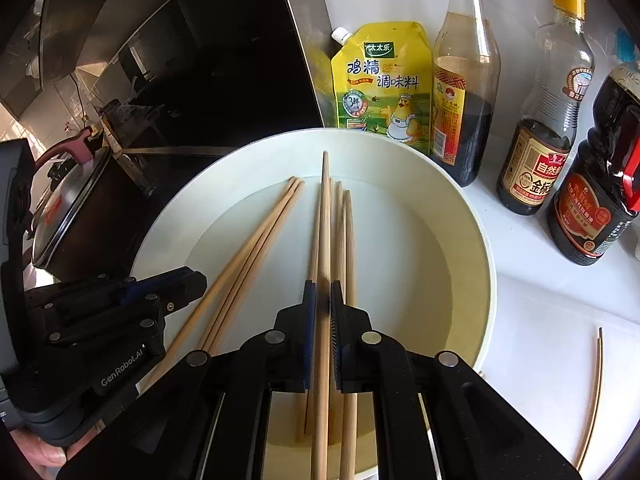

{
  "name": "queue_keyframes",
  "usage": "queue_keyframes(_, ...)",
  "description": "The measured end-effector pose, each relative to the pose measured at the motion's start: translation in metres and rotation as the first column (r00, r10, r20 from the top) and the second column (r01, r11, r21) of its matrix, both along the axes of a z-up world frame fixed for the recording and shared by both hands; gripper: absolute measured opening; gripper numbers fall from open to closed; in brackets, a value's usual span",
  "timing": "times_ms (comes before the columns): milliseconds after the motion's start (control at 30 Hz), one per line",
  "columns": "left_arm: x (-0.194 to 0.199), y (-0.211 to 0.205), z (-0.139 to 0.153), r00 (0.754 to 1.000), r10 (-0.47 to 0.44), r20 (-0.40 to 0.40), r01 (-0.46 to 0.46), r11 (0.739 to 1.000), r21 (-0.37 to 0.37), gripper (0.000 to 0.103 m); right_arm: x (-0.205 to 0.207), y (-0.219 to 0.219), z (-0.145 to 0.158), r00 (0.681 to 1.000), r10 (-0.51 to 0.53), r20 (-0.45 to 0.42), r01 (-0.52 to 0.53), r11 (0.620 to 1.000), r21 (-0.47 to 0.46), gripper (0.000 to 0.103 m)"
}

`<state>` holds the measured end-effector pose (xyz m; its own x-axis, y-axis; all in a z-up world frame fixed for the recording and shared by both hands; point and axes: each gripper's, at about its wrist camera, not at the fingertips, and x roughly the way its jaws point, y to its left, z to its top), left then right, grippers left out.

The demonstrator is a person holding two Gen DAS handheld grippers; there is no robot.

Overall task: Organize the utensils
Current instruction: 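Open both grippers to drop the chopsticks into the basin, then move both grippers back over the last chopsticks on the board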

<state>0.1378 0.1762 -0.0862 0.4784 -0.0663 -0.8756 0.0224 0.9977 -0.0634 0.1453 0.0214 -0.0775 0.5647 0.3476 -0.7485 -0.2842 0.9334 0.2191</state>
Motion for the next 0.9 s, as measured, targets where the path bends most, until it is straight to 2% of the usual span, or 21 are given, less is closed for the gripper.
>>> queue_keyframes(133,-0.007,0.007,0.005,1.000,0.027,0.013,-0.027,1.000,-0.002,0.026,-0.008,-0.015,0.007,0.999,-0.037,0.031,0.036,0.999,0.014,0.015)
queue_keyframes(200,-0.012,0.008,0.010,0.999,0.044,0.021,-0.044,0.999,0.003,0.046,-0.016,-0.026,0.011,0.998,-0.056,0.043,0.054,0.998,0.030,0.021)
queue_keyframes(233,-0.016,0.008,0.013,0.998,0.052,0.034,-0.052,0.999,0.005,0.069,-0.022,-0.033,0.012,0.997,-0.067,0.050,0.065,0.997,0.036,0.025)
queue_keyframes(267,-0.022,0.009,0.018,0.996,0.060,0.062,-0.061,0.998,0.004,0.085,-0.028,-0.039,0.014,0.995,-0.078,0.057,0.076,0.996,0.040,0.026)
queue_keyframes(333,-0.036,0.008,0.028,0.990,0.060,0.124,-0.061,0.998,0.002,0.086,-0.043,-0.055,0.016,0.992,-0.101,0.074,0.099,0.994,0.036,0.026)
queue_keyframes(533,-0.075,-0.009,0.045,0.979,0.047,0.199,-0.050,0.999,0.009,0.088,-0.090,-0.107,0.014,0.977,-0.191,0.091,0.191,0.982,0.010,0.034)
queue_keyframes(633,-0.101,-0.023,0.049,0.975,0.011,0.221,-0.011,1.000,0.001,0.089,-0.111,-0.132,0.011,0.970,-0.221,0.098,0.224,0.974,-0.020,0.036)
queue_keyframes(767,-0.130,-0.046,0.037,0.978,-0.045,0.204,0.038,0.999,0.036,0.091,-0.133,-0.162,0.003,0.960,-0.265,0.088,0.268,0.963,-0.032,0.045)
queue_keyframes(900,-0.144,-0.064,0.011,0.985,-0.066,0.158,0.057,0.997,0.061,0.091,-0.146,-0.187,-0.015,0.953,-0.300,0.053,0.302,0.952,-0.045,0.045)
